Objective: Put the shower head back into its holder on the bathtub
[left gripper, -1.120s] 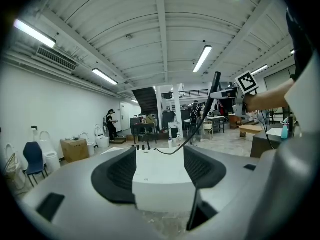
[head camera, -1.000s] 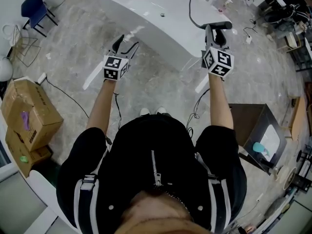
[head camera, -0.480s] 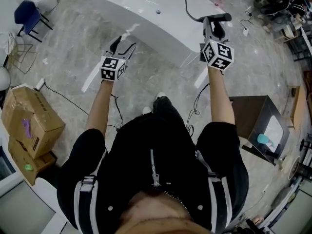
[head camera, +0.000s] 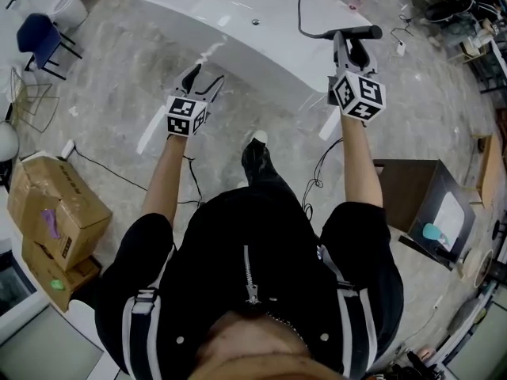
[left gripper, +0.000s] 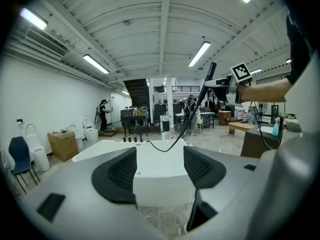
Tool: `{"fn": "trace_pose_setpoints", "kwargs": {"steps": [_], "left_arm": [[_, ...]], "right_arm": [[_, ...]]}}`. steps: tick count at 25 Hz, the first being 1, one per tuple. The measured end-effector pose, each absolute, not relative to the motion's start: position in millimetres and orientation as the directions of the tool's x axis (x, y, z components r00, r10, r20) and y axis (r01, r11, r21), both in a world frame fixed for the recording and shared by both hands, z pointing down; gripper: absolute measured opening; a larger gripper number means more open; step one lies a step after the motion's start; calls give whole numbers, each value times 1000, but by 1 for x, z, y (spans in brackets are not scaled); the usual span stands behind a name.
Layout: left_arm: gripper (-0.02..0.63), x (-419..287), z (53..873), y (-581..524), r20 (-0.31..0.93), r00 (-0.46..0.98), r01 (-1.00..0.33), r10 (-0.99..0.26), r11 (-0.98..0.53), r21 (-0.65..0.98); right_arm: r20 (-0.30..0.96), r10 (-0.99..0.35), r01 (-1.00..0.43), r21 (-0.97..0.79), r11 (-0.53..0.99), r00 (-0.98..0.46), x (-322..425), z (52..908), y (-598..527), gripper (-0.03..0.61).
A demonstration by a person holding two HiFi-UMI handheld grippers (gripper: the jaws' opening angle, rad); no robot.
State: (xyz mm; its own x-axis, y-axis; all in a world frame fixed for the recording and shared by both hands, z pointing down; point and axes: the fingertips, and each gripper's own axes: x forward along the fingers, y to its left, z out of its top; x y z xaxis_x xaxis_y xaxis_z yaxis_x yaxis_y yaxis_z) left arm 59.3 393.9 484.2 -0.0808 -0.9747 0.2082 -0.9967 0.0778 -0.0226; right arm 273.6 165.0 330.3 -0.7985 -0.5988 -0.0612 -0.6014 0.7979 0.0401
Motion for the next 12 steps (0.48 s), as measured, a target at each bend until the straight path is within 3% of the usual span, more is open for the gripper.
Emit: {"fn": "trace_pose_setpoints", "kwargs": {"steps": [12], "left_arm": [[299, 7, 491, 277, 255, -50, -999, -966, 44, -26]], "right_arm": [[-34, -587, -587, -11, 809, -809, 230, 340, 63, 129]]}}
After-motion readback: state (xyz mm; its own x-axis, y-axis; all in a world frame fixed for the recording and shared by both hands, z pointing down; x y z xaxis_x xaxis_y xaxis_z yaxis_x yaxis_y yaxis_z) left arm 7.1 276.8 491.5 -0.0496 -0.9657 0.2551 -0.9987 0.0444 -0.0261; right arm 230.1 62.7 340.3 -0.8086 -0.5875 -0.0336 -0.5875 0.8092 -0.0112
